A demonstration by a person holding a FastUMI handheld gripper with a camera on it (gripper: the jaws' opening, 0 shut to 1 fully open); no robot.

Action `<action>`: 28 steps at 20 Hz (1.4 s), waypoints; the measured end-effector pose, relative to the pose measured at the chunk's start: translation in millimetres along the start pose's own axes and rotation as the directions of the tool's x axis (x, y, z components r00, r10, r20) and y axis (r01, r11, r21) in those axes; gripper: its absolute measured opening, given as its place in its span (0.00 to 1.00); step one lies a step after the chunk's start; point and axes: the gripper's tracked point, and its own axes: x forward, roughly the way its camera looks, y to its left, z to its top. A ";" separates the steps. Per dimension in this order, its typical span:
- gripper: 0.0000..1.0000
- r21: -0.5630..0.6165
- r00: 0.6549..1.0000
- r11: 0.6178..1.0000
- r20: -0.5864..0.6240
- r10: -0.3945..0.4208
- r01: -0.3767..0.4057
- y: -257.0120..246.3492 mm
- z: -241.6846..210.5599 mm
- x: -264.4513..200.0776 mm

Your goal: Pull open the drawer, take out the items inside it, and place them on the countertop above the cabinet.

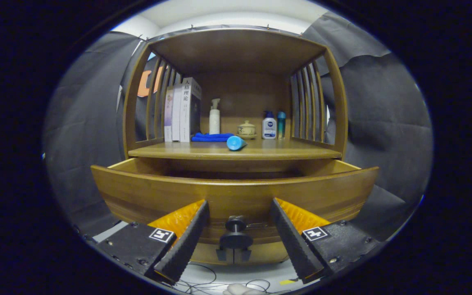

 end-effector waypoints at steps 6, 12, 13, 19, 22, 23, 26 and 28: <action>0.99 -0.004 0.999 1.000 0.042 -0.007 0.007 3.5 4.3 29.9; 1.00 -0.002 0.998 1.000 0.069 -0.009 0.009 6.7 11.1 62.5; 1.00 -0.006 0.997 1.000 0.075 -0.009 0.010 6.9 11.8 67.9; 0.99 -0.024 0.998 1.000 0.060 -0.009 0.011 6.4 15.2 94.9; 0.99 -0.029 0.999 1.000 0.032 -0.003 0.004 5.3 16.3 100.8; 0.99 -0.022 1.000 1.000 0.031 0.001 0.000 5.2 17.9 101.4; 0.99 -0.037 1.000 0.999 -0.006 -0.001 0.000 1.7 13.6 101.9; 1.00 -0.050 0.998 0.999 -0.054 0.011 -0.013 -1.4 6.0 97.7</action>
